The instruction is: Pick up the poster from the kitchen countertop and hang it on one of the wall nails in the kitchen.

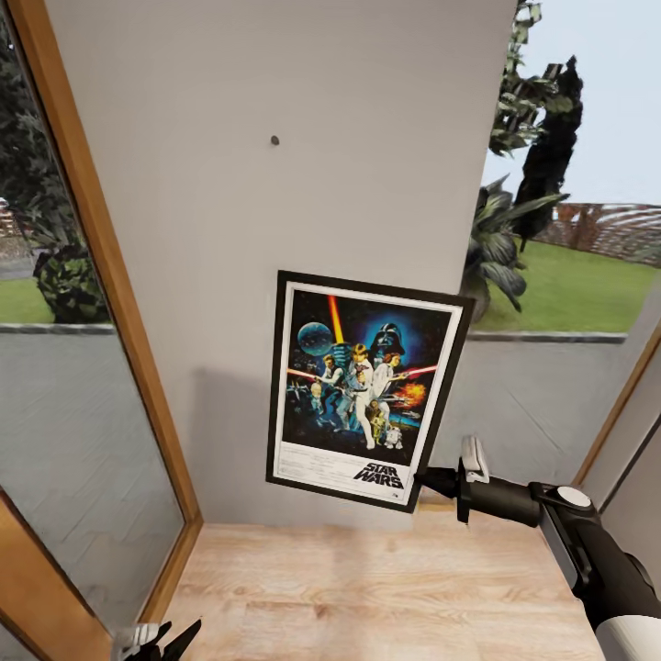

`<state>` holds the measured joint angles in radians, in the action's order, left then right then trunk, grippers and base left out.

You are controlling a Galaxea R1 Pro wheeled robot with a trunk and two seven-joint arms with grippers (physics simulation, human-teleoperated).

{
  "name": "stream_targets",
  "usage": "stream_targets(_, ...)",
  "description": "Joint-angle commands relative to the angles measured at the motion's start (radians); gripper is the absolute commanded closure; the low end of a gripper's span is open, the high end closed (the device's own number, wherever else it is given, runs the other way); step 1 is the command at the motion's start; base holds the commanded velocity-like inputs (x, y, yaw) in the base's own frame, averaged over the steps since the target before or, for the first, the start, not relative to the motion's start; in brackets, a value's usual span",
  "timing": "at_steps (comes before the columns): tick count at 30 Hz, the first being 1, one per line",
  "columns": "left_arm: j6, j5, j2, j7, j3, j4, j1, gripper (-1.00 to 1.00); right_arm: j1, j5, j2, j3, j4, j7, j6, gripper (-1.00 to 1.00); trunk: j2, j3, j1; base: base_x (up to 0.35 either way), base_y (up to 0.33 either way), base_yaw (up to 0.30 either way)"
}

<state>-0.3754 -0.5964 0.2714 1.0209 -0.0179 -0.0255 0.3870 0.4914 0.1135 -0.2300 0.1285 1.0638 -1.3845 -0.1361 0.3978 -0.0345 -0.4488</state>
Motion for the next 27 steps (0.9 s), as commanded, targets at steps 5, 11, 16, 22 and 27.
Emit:
stream_targets(5,-0.005,-0.002,0.000,0.002,-0.002,0.001,0.001,-1.00,0.001,0.004,0.000,0.000,0.002,-0.008,-0.015,1.00,0.002,-0.002,-0.001,0.296,0.000,0.000)
stream_targets(11,-0.005,0.000,-0.004,0.002,-0.004,0.002,0.000,-1.00,0.001,0.004,0.000,-0.001,0.003,-0.008,-0.016,1.00,0.002,-0.002,-0.001,0.041,0.000,0.000)
stream_targets(16,-0.005,0.000,-0.005,0.002,-0.004,0.002,0.000,-1.00,0.001,0.003,0.001,-0.005,0.035,-0.005,-0.093,1.00,0.002,-0.002,-0.001,0.000,0.000,0.000)
stream_targets(22,-0.005,0.000,-0.006,0.001,-0.004,0.002,0.000,-1.00,0.002,0.002,0.003,-0.006,0.188,-0.001,-0.238,1.00,0.002,-0.002,-0.001,0.000,0.000,0.000)
stream_targets(27,-0.005,0.000,-0.006,0.001,-0.005,0.002,0.000,-1.00,0.032,0.001,0.014,-0.007,0.281,0.001,-0.393,1.00,0.002,-0.002,-0.001,0.000,0.000,0.000)
